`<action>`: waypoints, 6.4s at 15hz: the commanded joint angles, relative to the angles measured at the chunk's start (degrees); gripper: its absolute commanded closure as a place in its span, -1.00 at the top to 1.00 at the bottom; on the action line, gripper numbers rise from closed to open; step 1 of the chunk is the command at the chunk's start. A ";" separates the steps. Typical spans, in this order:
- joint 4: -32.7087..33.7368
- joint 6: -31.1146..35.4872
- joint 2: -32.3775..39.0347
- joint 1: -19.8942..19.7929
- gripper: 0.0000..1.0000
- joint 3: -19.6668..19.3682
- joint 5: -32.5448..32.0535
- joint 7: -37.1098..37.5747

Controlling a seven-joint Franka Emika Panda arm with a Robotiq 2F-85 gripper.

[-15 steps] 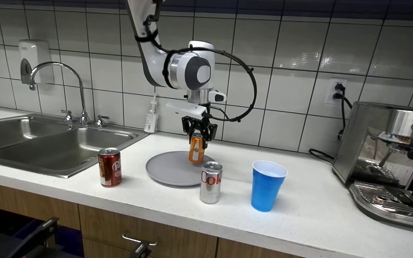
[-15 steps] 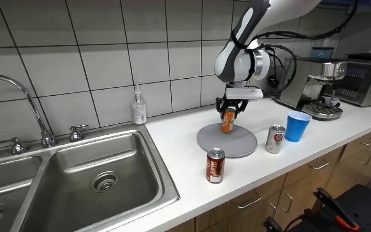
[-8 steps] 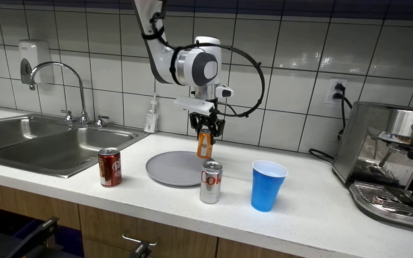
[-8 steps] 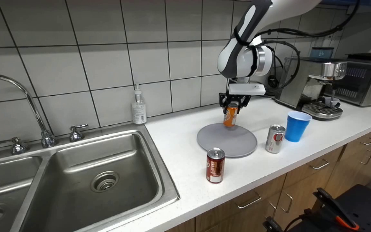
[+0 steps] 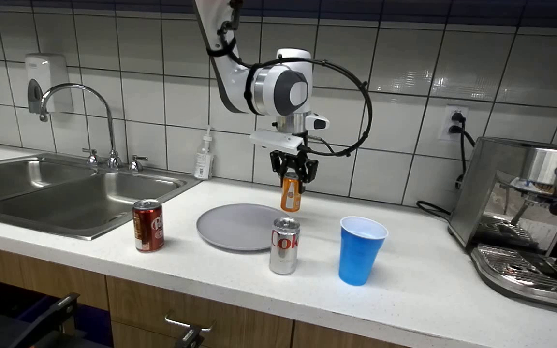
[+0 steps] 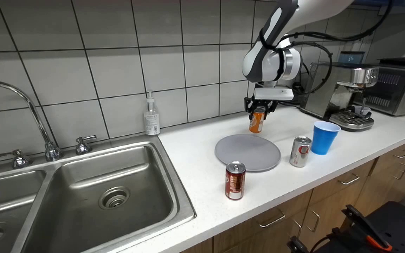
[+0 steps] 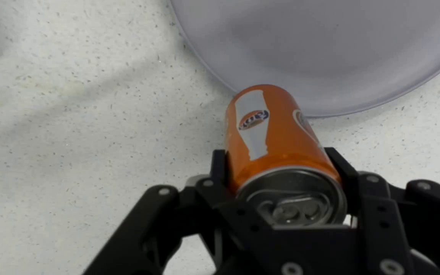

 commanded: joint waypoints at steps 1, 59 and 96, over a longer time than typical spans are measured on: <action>5.59 -3.16 2.94 -1.28 -0.23 -0.28 -0.76 -0.53; 3.61 -8.84 -2.47 -8.86 1.00 -1.14 -0.08 -7.76; -16.86 -1.12 -11.37 -5.86 1.00 -9.60 -7.15 4.03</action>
